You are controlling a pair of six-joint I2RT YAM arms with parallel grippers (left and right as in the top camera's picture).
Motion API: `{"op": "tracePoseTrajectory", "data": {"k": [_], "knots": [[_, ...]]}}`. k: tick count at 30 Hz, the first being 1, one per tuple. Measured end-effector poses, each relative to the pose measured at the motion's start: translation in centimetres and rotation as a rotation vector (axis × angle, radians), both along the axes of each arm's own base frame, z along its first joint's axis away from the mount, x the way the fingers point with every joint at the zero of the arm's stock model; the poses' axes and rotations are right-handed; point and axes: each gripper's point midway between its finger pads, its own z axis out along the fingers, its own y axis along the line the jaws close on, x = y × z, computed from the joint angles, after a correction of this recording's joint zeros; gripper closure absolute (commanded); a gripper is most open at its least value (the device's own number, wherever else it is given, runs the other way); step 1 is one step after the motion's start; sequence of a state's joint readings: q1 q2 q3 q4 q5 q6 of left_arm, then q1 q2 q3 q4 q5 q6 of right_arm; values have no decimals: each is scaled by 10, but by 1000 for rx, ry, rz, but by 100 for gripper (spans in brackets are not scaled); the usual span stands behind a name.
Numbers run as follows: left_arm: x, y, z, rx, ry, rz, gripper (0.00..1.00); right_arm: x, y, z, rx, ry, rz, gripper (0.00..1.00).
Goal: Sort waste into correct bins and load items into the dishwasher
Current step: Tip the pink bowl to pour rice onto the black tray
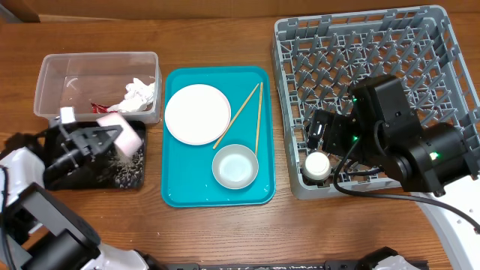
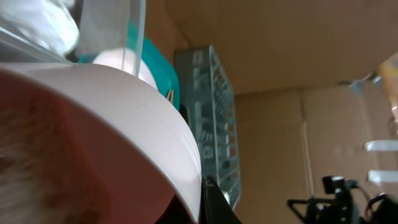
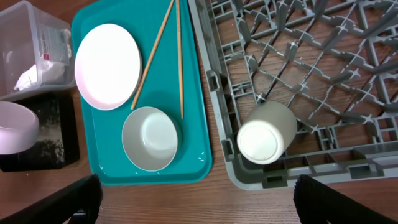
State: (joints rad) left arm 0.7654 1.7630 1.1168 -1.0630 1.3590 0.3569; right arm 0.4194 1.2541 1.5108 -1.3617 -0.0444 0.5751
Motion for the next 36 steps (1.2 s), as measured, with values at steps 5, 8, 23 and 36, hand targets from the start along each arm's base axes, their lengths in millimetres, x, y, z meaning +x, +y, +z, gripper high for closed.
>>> {"op": "tracePoseTrajectory", "data": {"k": [5, 8, 23, 36], "knots": [[-1, 23, -2, -66, -35, 72, 96, 0, 0, 0, 0, 0, 0, 0], [-3, 21, 1, -120, -40, 80, 96, 0, 0, 0, 0, 0, 0, 0], [-1, 22, 10, -188, -54, 99, 96, 0, 0, 0, 0, 0, 0, 0], [-30, -24, 42, 104, 230, -98, 96, 0, 0, 0, 0, 1, 0, 0]]}}
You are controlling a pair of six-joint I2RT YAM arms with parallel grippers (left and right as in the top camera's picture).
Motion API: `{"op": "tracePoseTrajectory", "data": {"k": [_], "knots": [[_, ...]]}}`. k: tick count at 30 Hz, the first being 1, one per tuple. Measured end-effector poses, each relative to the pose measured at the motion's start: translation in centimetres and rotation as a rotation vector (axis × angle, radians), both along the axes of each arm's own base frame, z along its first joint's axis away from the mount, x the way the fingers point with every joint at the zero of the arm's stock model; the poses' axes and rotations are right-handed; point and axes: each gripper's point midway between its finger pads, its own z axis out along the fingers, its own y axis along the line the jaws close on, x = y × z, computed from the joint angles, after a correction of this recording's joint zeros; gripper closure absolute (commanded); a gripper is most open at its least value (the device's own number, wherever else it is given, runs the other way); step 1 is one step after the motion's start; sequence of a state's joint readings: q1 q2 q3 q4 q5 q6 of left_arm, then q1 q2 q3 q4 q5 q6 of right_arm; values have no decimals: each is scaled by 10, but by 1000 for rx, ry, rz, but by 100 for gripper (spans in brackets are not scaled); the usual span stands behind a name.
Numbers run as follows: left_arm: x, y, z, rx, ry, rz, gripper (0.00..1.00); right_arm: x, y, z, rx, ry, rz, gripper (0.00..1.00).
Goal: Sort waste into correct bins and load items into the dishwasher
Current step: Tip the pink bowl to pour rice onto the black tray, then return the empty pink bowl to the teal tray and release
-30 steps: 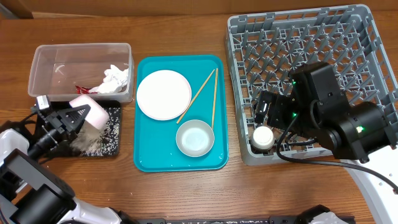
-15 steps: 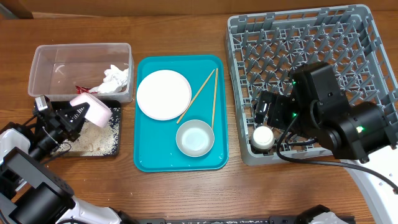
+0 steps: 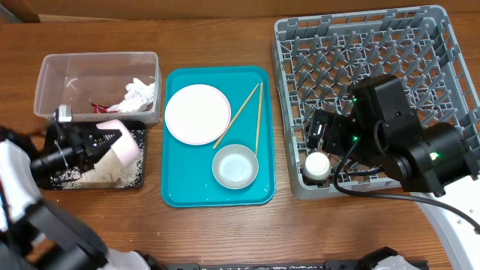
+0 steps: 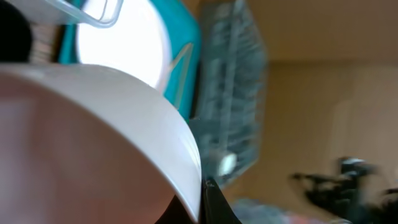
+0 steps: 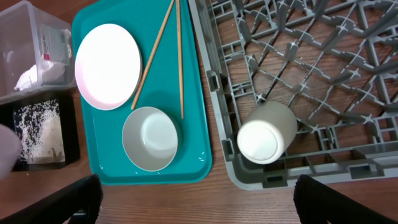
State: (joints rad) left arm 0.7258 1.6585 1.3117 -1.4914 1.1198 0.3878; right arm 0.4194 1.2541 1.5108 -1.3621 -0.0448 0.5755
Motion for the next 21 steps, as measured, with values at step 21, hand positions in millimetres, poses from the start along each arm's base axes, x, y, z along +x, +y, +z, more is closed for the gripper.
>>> {"op": "tracePoseTrajectory", "data": {"k": [21], "knots": [[-64, -156, -77, 956, 285, -374, 93, 0, 0, 0, 0, -1, 0, 0]]}}
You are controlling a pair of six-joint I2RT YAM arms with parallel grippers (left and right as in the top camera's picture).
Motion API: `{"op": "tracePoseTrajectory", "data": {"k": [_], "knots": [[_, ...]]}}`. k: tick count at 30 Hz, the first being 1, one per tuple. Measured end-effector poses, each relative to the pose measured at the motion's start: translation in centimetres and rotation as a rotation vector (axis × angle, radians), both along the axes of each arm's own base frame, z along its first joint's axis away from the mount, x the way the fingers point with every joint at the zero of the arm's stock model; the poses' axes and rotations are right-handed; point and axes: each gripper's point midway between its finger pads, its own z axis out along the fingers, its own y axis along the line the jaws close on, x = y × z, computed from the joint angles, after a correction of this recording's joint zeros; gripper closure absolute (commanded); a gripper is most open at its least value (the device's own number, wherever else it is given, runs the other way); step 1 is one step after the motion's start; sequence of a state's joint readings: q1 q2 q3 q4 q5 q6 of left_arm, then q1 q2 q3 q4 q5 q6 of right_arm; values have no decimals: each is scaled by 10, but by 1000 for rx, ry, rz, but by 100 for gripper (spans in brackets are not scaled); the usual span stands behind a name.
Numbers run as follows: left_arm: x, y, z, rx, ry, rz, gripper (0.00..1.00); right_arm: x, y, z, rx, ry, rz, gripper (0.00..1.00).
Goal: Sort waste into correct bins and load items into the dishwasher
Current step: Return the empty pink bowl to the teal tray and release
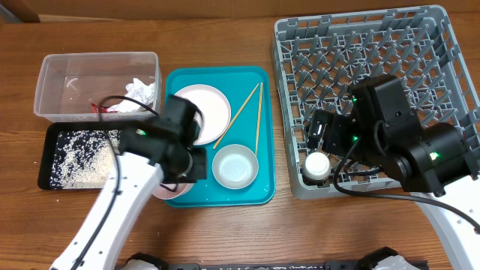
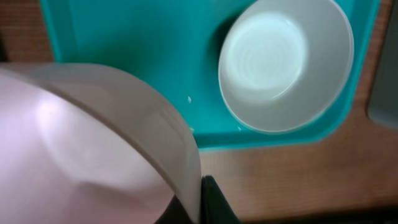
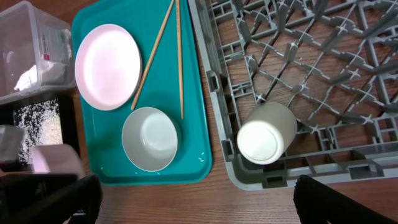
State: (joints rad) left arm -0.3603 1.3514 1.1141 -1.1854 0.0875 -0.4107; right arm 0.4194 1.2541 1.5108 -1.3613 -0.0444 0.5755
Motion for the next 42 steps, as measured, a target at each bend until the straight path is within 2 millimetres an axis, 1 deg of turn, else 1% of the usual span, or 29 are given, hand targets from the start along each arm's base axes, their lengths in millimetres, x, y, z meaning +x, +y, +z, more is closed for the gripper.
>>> {"op": "tracePoseTrajectory", "data": {"k": [2, 6, 8, 9, 10, 11, 12, 14, 16, 18, 19, 21, 23, 25, 26, 27, 29, 30, 32, 35, 37, 39, 40, 41, 42], "knots": [[5, -4, -16, 9, -26, 7, 93, 0, 0, 0, 0, 0, 1, 0], [20, -9, -42, 20, -68, 22, 93, 0, 0, 0, 0, 0, 0, 0], [26, -9, -55, 35, -59, 23, 91, 0, 0, 0, 0, 0, 0, 0], [28, -9, -60, 42, -51, 24, 83, 0, 0, 0, 0, 0, 1, 0], [28, -9, -65, 52, -35, 22, 65, 0, 0, 0, 0, 0, 1, 0], [26, -8, -68, 57, -24, 23, 32, 0, 0, 0, 0, 0, 1, 0], [24, -7, -70, 66, -10, 18, 2, 0, 0, 0, 0, 0, 0, 0], [13, -3, -70, 86, 37, 15, 0, 0, 0, 0, 0, 0, 0, 0], [6, 0, -64, 99, 73, 13, 0, 0, 0, 0, 0, 0, 0, 0], [4, 0, -52, 106, 92, 18, 0, 0, 0, 0, 0, 0, 0, 0], [9, -2, -36, 101, 81, 18, 0, 0, 0, 0, 0, 1, 0, 0], [14, -4, -12, 92, 60, 21, 0, 0, 0, 0, 0, 1, 1, 0], [21, -7, 18, 68, 8, 23, 0, 0, 0, 0, 0, 1, 0, 0], [28, -14, 55, 12, -71, 23, 0, 0, 0, 0, 0, 0, 0, 0], [31, -20, 75, -40, -121, 21, 0, 0, 0, 0, 0, 0, 0, 0], [33, -26, 90, -85, -154, 16, 0, 0, 0, 0, 0, 1, 0, 0], [35, -42, 126, -202, -233, -7, 0, 0, 0, 0, 0, 0, 0, 0], [33, -44, 137, -227, -255, -24, 0, 0, 0, 0, 0, 0, 0, 0], [34, -46, 147, -245, -284, -47, 0, 0, 0, 0, 0, 0, 0, 0], [38, -43, 151, -248, -308, -44, 0, 0, 0, 0, 0, 0, 0, 0], [43, -36, 154, -226, -337, -34, 0, 0, 0, 0, 0, 0, 0, 0], [46, -29, 161, -195, -393, -29, 0, 0, 0, 0, 0, 0, 1, 0], [50, -25, 168, -178, -441, -31, 0, 0, 0, 0, 0, 1, 0, 0], [55, -19, 183, -154, -533, -38, 0, 0, 0, 0, 0, 1, 0, 0], [58, -15, 193, -141, -593, -48, 0, 0, 0, 0, -1, 0, 0, 0]]}}
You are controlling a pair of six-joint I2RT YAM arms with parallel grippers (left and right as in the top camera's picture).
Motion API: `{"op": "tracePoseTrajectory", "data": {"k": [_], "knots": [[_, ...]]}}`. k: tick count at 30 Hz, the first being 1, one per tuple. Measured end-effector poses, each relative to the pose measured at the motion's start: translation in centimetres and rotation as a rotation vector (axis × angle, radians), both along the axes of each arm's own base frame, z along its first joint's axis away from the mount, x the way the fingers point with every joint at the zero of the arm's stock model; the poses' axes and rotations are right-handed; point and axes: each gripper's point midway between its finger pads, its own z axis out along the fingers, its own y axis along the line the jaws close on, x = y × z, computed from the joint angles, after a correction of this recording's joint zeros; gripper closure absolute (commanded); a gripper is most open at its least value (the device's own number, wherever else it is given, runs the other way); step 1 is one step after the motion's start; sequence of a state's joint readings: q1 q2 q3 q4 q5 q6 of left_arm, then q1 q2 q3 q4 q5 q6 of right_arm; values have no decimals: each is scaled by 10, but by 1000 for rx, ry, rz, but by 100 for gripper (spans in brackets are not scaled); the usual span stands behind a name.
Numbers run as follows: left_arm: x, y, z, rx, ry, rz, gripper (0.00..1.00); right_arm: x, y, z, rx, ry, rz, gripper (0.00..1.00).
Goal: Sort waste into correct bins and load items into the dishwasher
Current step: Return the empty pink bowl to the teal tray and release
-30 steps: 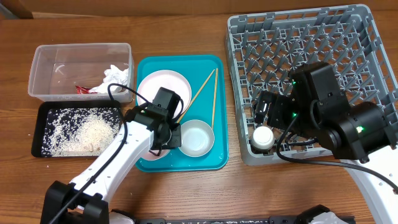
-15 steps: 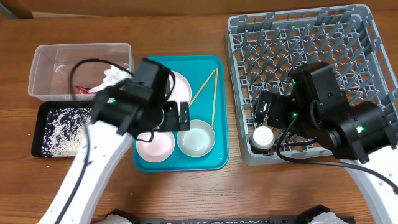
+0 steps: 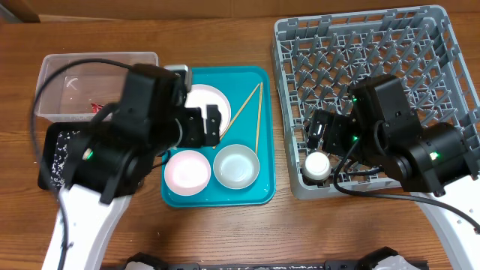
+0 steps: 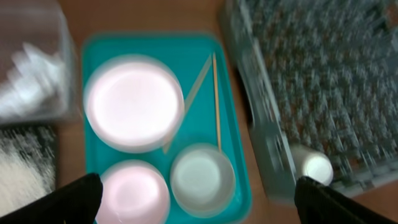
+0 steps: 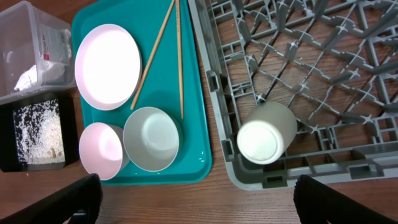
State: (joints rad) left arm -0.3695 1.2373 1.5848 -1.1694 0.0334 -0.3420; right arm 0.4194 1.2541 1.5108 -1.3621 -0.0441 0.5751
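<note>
An empty pink bowl (image 3: 187, 171) stands upright at the teal tray's (image 3: 176, 196) front left, touching a grey bowl (image 3: 235, 166). Behind them lie a white plate (image 3: 214, 105), partly under my left arm, and two chopsticks (image 3: 247, 112). My left gripper (image 4: 195, 190) hangs high over the tray, open and empty; the pink bowl (image 4: 132, 191) is below it. The right gripper (image 5: 196, 186) is open and empty over the rack's front left corner, above a white cup (image 5: 266, 134) lying in the grey dish rack (image 5: 323, 68).
A black tray (image 3: 54, 161) spread with rice sits left of the teal tray. Behind it stands a clear bin (image 3: 75, 69) holding crumpled paper. The dish rack (image 3: 442, 45) fills the right side. Bare wood runs along the front edge.
The left gripper was shut on the pink bowl low at the tray's front left. Now the bowl stands on the tray and the gripper is open, high above it.
The left gripper first held the pink bowl tipped over the black tray. Then more rice lay in that tray. Then the bowl was at the teal tray's front left, and now it stands there released. The right arm has stayed still.
</note>
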Motion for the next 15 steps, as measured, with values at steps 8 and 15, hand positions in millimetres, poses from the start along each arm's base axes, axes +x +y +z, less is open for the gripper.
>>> {"op": "tracePoseTrajectory", "data": {"k": [8, 15], "knots": [[-13, 54, 58, 96, -488, 45, 0, 0, 0, 0, 1, 0, 0, 0], [-29, 77, 36, 132, -751, 66, 0, 0, 0, 0, 1, 0, 0, 0]]}}
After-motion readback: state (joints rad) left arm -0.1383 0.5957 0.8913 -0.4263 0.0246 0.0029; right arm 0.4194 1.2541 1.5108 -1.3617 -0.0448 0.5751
